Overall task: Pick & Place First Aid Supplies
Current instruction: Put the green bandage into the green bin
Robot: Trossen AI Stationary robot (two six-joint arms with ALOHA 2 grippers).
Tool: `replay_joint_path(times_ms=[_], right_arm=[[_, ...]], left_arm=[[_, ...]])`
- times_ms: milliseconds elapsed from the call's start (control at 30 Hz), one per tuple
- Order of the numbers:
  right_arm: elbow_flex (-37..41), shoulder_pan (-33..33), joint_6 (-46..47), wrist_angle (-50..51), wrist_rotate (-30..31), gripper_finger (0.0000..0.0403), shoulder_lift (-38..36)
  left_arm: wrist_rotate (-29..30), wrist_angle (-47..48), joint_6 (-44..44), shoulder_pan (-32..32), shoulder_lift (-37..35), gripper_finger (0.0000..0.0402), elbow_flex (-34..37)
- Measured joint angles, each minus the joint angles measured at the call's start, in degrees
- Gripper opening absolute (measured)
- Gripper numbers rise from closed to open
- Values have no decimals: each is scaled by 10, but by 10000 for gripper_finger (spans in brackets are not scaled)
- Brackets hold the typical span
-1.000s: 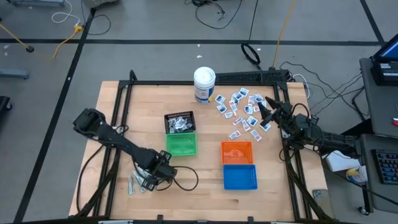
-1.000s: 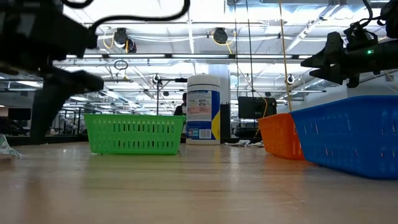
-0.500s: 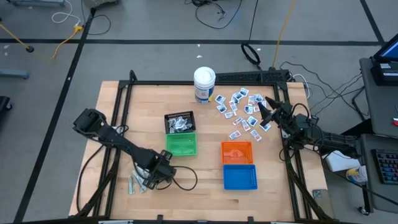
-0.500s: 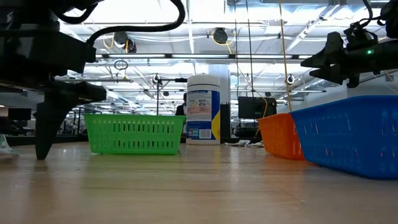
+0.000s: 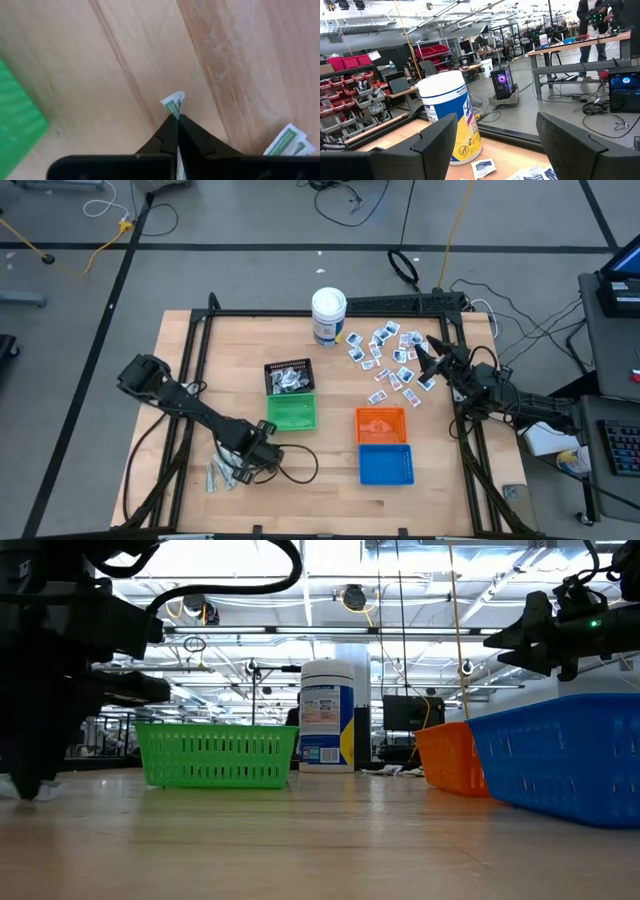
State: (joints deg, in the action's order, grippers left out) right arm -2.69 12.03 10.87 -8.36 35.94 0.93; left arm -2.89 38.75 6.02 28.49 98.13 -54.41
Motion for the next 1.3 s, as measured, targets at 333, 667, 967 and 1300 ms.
replay_joint_path(times_ms=[333,667,967,1300], right_arm=[[0,0,0,0,0,267,0],[0,0,0,0,0,267,0],[0,0,0,0,0,267,0],[0,0,0,0,0,267,0]], left_arm=[[6,59,20,-11,-79,2,-27],[2,155,30,-46,-127,1,-69],[2,205,-8,-162,-75,1,-157],[1,241,-42,-256,16,0,-259]])
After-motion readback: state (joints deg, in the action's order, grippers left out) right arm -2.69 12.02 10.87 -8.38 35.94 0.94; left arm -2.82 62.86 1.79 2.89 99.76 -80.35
